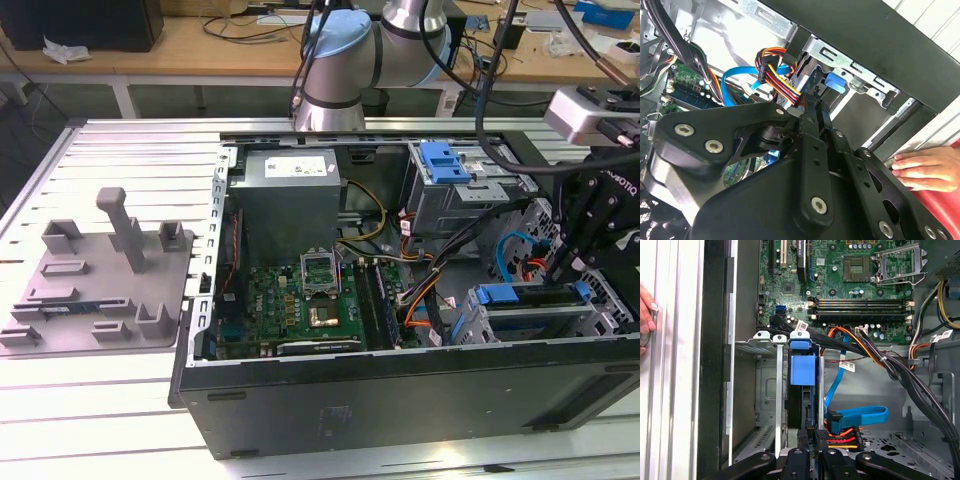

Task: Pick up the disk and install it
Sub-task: 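Insert the first disk wire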

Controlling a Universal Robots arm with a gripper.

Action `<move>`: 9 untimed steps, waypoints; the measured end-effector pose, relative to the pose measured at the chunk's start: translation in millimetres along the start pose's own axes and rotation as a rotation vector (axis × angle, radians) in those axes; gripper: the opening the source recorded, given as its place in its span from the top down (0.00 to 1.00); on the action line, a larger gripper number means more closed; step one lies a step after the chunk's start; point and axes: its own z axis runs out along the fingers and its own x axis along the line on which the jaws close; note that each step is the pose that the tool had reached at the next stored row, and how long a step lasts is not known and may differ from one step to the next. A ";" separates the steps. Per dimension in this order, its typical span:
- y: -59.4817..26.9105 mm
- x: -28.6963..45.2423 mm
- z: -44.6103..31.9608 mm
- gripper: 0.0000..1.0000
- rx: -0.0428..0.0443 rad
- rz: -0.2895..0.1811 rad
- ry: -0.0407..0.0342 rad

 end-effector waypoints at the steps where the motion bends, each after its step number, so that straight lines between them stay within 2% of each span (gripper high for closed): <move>1: 0.0 0.0 0.2 0.84 0.0000 0.000 -0.0001; 9: -0.6 -0.2 2.2 0.84 -0.0003 0.004 -0.0003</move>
